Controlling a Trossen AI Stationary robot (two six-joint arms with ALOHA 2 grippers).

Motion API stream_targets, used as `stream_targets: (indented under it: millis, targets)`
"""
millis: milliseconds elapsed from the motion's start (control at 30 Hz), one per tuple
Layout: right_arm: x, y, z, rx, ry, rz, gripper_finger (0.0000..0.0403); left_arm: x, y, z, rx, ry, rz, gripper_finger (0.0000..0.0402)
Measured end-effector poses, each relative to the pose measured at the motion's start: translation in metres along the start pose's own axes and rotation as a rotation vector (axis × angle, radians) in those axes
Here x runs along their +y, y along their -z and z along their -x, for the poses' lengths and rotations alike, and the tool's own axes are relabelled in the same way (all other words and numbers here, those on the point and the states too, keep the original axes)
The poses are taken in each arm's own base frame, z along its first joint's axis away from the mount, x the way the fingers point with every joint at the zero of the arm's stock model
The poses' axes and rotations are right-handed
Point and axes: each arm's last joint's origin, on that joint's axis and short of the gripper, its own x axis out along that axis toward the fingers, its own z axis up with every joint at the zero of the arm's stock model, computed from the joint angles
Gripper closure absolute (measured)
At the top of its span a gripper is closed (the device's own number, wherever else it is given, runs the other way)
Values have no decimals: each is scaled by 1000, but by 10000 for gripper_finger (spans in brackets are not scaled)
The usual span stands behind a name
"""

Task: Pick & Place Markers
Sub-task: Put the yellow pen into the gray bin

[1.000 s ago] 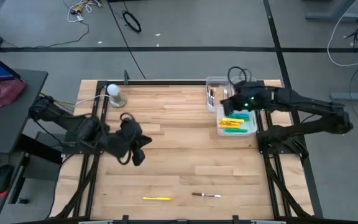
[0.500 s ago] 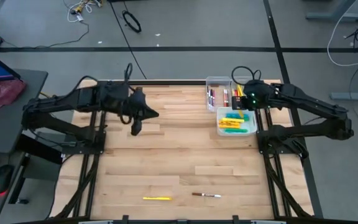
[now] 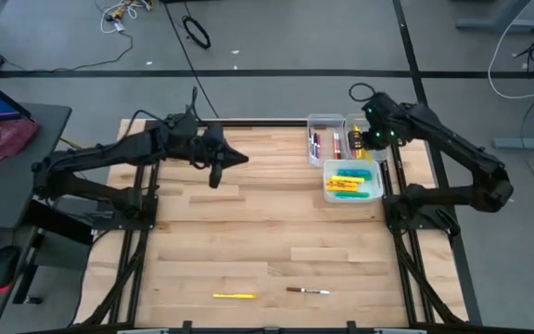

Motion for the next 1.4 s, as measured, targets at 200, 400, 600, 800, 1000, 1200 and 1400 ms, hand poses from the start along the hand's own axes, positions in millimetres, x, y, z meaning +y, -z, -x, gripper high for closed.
stream_targets:
  millis: [200, 400, 600, 800, 1000, 1200, 1400]
  targets:
    - [-16, -28, -27, 82, 59, 17, 390, 9, 25, -15, -49, 16, 113, 394]
    - [-23, -55, -71, 185, 87, -8, 390, 12, 25, -15, -90, -64, 104, 393]
    - [-28, -74, -122, 264, 145, -46, 388, 20, 17, -13, -164, -113, 101, 393]
    - [-28, -82, -150, 250, 210, -81, 386, 28, 13, -10, -202, -139, 109, 392]
    - [-24, -84, -150, 204, 217, -102, 359, 29, 13, -10, -205, -141, 114, 390]
    - [-18, -84, -134, 123, 199, -80, 279, 29, 13, -10, -204, -137, 114, 390]
    - [0, -73, -85, -41, 99, -10, 219, 27, 13, -10, -187, -74, 112, 390]
